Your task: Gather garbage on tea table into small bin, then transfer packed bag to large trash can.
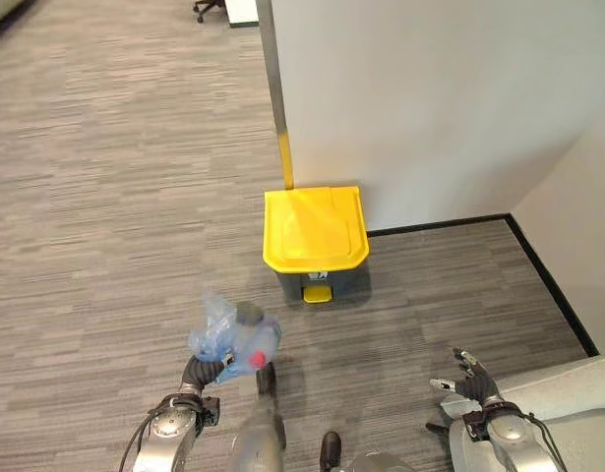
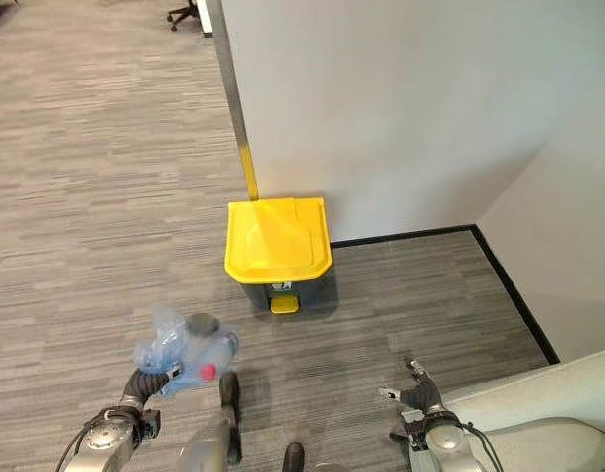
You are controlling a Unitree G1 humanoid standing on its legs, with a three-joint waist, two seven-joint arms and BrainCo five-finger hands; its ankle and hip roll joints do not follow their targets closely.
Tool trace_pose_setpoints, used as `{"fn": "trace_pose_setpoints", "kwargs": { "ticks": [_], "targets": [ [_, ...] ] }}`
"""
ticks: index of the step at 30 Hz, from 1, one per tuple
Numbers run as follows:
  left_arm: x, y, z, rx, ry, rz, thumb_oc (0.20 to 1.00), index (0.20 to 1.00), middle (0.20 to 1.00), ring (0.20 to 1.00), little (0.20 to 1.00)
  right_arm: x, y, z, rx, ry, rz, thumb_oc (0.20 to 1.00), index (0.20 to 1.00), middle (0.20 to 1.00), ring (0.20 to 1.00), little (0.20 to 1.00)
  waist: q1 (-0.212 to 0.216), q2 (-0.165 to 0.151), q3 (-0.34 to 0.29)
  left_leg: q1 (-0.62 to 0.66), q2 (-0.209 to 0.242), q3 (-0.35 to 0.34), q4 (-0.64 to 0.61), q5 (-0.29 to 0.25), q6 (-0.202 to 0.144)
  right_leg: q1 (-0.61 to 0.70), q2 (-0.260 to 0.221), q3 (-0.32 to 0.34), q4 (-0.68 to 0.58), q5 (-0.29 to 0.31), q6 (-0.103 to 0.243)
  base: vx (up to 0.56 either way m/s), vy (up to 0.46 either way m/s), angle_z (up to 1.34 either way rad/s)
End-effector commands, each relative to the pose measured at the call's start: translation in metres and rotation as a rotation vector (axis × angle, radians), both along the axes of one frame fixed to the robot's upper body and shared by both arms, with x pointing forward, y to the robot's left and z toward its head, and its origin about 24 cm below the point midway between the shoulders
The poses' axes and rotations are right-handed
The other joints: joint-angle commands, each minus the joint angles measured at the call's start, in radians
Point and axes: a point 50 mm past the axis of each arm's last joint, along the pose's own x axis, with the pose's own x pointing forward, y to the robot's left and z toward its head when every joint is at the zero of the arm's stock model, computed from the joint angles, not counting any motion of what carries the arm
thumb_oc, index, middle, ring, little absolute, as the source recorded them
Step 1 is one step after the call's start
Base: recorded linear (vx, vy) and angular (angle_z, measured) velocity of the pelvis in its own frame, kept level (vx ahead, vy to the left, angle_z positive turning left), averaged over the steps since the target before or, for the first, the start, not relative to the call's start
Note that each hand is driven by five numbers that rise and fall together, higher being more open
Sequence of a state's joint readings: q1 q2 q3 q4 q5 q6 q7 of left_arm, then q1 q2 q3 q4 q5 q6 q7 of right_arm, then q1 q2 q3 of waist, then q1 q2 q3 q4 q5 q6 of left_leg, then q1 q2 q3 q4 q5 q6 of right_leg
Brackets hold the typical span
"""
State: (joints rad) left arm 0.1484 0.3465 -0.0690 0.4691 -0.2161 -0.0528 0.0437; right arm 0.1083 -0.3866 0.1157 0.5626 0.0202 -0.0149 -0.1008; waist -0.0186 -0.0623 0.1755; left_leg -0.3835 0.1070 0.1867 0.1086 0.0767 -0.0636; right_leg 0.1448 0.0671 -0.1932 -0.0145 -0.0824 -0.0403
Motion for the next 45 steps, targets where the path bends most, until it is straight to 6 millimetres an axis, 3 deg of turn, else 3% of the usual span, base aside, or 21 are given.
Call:
{"fn": "trace_pose_setpoints", "kwargs": {
  "ticks": [1,8,10,11,14,16,19,24,27,29,31,37,43,45],
  "targets": [
    [0.014,0.01,0.024,0.057,-0.128,-0.022,0.2,0.2,0.2,0.2,0.2,0.014,-0.009,0.019,-0.032,-0.098,0.008,1.0,1.0,1.0,1.0,1.0,0.005,0.023,0.007,0.189,0.029,0.019,-0.002,-0.004,-0.033,-0.076,-0.179,-0.001,0.131,-0.08,0.131,0.48,0.362,-0.86],
    [0.02,0.013,0.028,0.087,-0.138,-0.035,0.2,0.2,0.2,0.2,0.2,0.02,0.006,0.015,0.001,-0.094,0.028,1.0,1.0,1.0,1.0,1.0,-0.001,0.015,-0.03,0.296,-0.048,0.047,-0.038,-0.087,0.046,-0.124,-0.241,0.061,0.283,-0.025,0.183,0.21,0.218,-0.12],
    [0.023,0.015,0.032,0.092,-0.156,-0.022,0.2,0.2,0.2,0.2,0.2,0.024,0.012,0.016,0.019,-0.106,0.036,1.0,1.0,1.0,1.0,1.0,-0.007,0.02,-0.023,0.319,-0.061,0.049,-0.051,-0.102,0.057,-0.19,-0.216,0.09,0.323,-0.01,0.182,0.12,0.134,0.6],
    [0.023,0.015,0.033,0.086,-0.163,-0.016,0.2,0.2,0.2,0.2,0.2,0.026,0.012,0.018,0.017,-0.111,0.045,1.0,1.0,1.0,1.0,1.0,-0.014,0.024,-0.015,0.327,-0.072,0.035,-0.049,-0.11,0.061,-0.223,-0.168,0.115,0.297,-0.027,0.165,0.09,0.042,0.43],
    [0.022,0.018,0.03,0.086,-0.149,0.003,0.2,0.2,0.2,0.2,0.2,0.026,0.012,0.017,0.012,-0.11,0.052,1.0,1.0,1.0,1.0,1.0,-0.015,0.019,0.004,0.347,-0.08,0.023,-0.042,-0.123,0.059,-0.253,-0.14,0.075,0.228,-0.018,0.145,0.04,-0.05,0.16],
    [0.021,0.017,0.029,0.086,-0.147,0.0,0.2,0.2,0.2,0.2,0.2,0.023,0.011,0.016,0.013,-0.104,0.042,1.0,1.0,1.0,1.0,1.0,-0.025,0.01,0.007,0.35,-0.087,0.008,-0.039,-0.123,0.053,-0.242,-0.119,0.097,0.205,-0.017,0.143,0.03,-0.117,0.16],
    [0.016,0.014,0.026,0.066,-0.131,-0.015,0.2,0.2,0.2,0.2,0.2,0.015,0.003,0.013,0.01,-0.091,0.008,1.0,1.0,1.0,1.0,1.0,-0.031,0.0,-0.005,0.331,-0.082,0.022,0.009,-0.127,0.029,-0.178,-0.127,0.07,0.103,0.002,0.127,0.02,-0.12,0.67],
    [0.011,0.01,0.021,0.05,-0.103,-0.03,0.2,0.2,0.2,0.2,0.2,0.011,-0.006,0.014,-0.008,-0.083,-0.011,1.0,1.0,1.0,1.0,1.0,-0.033,-0.002,0.003,0.29,-0.055,0.006,0.094,-0.137,0.009,-0.139,-0.137,0.05,0.059,0.006,0.11,-0.03,0.007,0.33],
    [0.013,0.008,0.022,0.04,-0.112,-0.033,0.2,0.2,0.2,0.2,0.2,0.008,-0.009,0.011,-0.009,-0.065,-0.027,1.0,1.0,1.0,1.0,1.0,-0.045,-0.012,0.002,0.281,-0.002,0.016,0.1,-0.119,-0.004,-0.14,-0.164,0.029,0.045,0.012,0.115,-0.06,0.124,0.14],
    [0.015,0.007,0.022,0.043,-0.112,-0.035,0.2,0.2,0.2,0.2,0.2,0.006,-0.01,0.01,-0.011,-0.057,-0.029,1.0,1.0,1.0,1.0,1.0,-0.046,-0.008,0.0,0.296,0.004,0.02,0.077,-0.114,-0.006,-0.143,-0.165,0.021,0.045,0.012,0.117,-0.01,0.089,0.2],
    [0.018,0.004,0.022,0.048,-0.116,-0.049,0.2,0.2,0.2,0.2,0.2,0.004,-0.01,0.007,-0.008,-0.045,-0.036,1.0,1.0,1.0,1.0,1.0,-0.057,0.009,-0.018,0.349,-0.006,0.013,-0.044,-0.107,-0.015,-0.147,-0.164,0.014,0.026,0.026,0.133,0.02,0.141,0.06],
    [0.019,0.009,0.026,0.068,-0.128,-0.049,0.2,0.2,0.2,0.2,0.2,0.007,-0.003,0.005,0.0,-0.036,-0.025,1.0,1.0,1.0,1.0,1.0,-0.052,0.011,-0.032,0.395,-0.041,0.033,-0.125,-0.1,0.001,-0.154,-0.186,0.031,-0.001,0.065,0.16,0.03,0.137,-0.05],
    [0.016,0.016,0.027,0.082,-0.128,-0.023,0.2,0.2,0.2,0.2,0.2,0.01,0.0,0.005,0.002,-0.037,-0.017,1.0,1.0,1.0,1.0,1.0,-0.037,0.005,-0.027,0.418,-0.062,0.052,-0.131,-0.118,0.022,-0.155,-0.205,0.044,0.013,0.071,0.177,0.03,0.099,-0.17],
    [0.017,0.02,0.029,0.095,-0.139,-0.002,0.2,0.2,0.2,0.2,0.2,0.016,0.002,0.008,0.005,-0.054,-0.012,1.0,1.0,1.0,1.0,1.0,-0.027,-0.004,-0.018,0.404,-0.075,0.05,-0.093,-0.148,0.036,-0.164,-0.223,0.051,0.032,0.07,0.186,0.04,0.142,-0.08]
  ]
}}
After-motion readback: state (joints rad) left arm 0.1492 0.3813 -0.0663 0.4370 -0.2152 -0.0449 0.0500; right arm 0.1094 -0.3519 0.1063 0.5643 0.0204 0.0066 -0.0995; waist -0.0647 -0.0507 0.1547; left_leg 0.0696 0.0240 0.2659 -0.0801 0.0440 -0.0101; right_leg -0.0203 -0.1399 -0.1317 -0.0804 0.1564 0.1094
